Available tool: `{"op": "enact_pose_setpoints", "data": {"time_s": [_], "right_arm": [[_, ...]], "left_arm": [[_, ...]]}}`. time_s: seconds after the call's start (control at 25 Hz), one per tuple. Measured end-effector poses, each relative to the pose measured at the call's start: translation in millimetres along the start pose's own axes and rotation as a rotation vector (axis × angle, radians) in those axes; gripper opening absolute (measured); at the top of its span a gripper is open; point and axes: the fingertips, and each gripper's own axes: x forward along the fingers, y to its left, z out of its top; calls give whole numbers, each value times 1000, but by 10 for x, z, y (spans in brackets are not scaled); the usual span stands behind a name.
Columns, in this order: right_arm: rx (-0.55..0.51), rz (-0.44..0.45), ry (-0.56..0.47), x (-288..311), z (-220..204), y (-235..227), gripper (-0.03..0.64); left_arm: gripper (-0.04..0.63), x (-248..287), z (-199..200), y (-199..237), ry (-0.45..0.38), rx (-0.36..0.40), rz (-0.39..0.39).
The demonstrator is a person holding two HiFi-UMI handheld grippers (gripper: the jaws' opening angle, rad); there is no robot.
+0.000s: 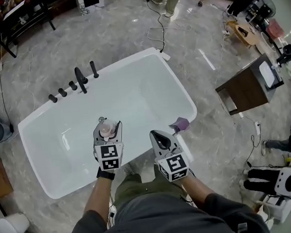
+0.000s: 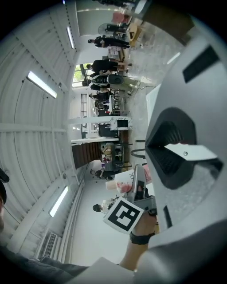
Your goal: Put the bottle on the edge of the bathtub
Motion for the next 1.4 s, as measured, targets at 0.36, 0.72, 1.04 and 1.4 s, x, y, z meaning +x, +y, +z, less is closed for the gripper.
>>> {"op": "enact_pose_setpoints", "data": {"time_s": [0.36,0.72,1.04,1.4], "right_arm": [[-56,134,30,1219,-175,-563,2],[-64,182,43,2225,-221,-1166,2],[-48,191,63,2679,-473,-1627,2],[-36,199,81,2901,-677,-1914,2]], "left_arm": [[222,1342,-83,524,15,-51,152],[222,2758,-321,1031,59,-74,234],[222,3725,-500,1300,76,-79,269],[222,4457,-749,1662,112,-91,306]]}}
